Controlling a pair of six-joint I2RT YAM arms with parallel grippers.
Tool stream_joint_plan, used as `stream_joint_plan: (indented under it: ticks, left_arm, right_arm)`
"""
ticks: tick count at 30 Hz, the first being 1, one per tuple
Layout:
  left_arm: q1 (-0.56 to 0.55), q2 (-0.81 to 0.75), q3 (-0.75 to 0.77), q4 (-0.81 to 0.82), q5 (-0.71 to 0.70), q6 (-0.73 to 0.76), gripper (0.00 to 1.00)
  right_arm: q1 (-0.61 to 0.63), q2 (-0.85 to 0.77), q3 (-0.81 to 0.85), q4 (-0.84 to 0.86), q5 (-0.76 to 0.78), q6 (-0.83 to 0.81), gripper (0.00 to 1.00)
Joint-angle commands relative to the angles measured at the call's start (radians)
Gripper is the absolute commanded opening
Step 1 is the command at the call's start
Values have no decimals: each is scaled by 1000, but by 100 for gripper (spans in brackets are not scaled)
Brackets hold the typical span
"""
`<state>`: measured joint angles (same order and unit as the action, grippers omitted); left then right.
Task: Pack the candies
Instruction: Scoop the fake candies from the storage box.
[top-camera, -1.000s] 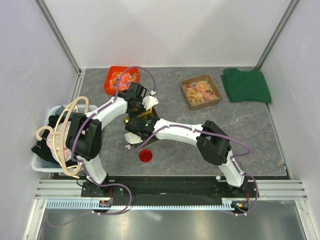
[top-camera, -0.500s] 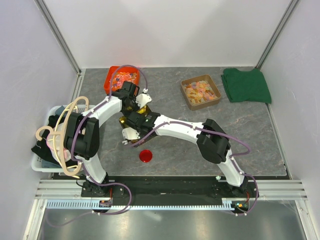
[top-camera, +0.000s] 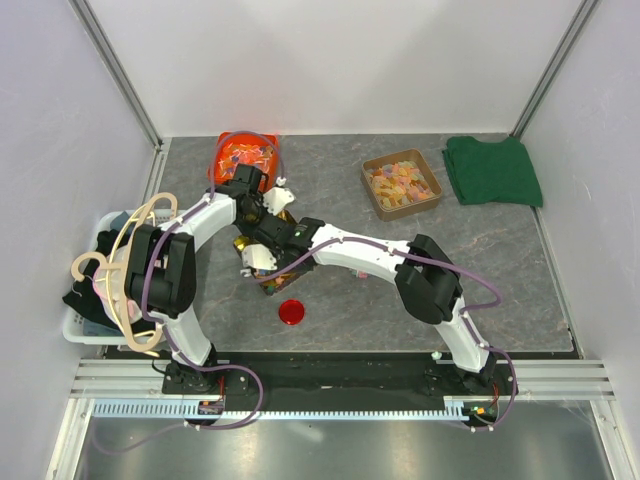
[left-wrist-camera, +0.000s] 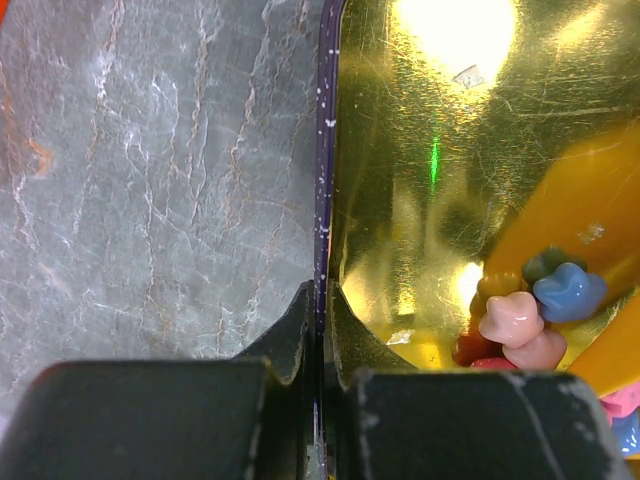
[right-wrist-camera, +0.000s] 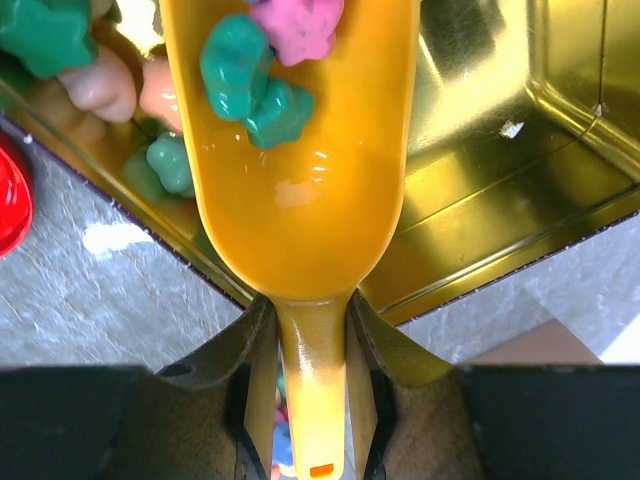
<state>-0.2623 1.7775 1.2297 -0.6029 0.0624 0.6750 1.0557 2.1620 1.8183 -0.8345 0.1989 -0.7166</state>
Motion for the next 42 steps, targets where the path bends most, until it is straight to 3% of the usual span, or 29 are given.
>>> stream_joint_plan:
  ticks: [1,18,29,42]
  left_arm:
    - [38,-32,1,52,0,-32,2]
    - [97,-26,-7,51,22,-40,2]
    - [107,2,-16,78,43,-64,2]
    - [98,19,-15,88,116,-106,2]
  right_arm:
    - [-10,-4,33,38,-73,54,0]
    - [-49,-108,-5,121,-99,98,0]
    - [-49,-284,-36,135,-196,100,0]
    - [-123,-540,-203,120,-127,88,0]
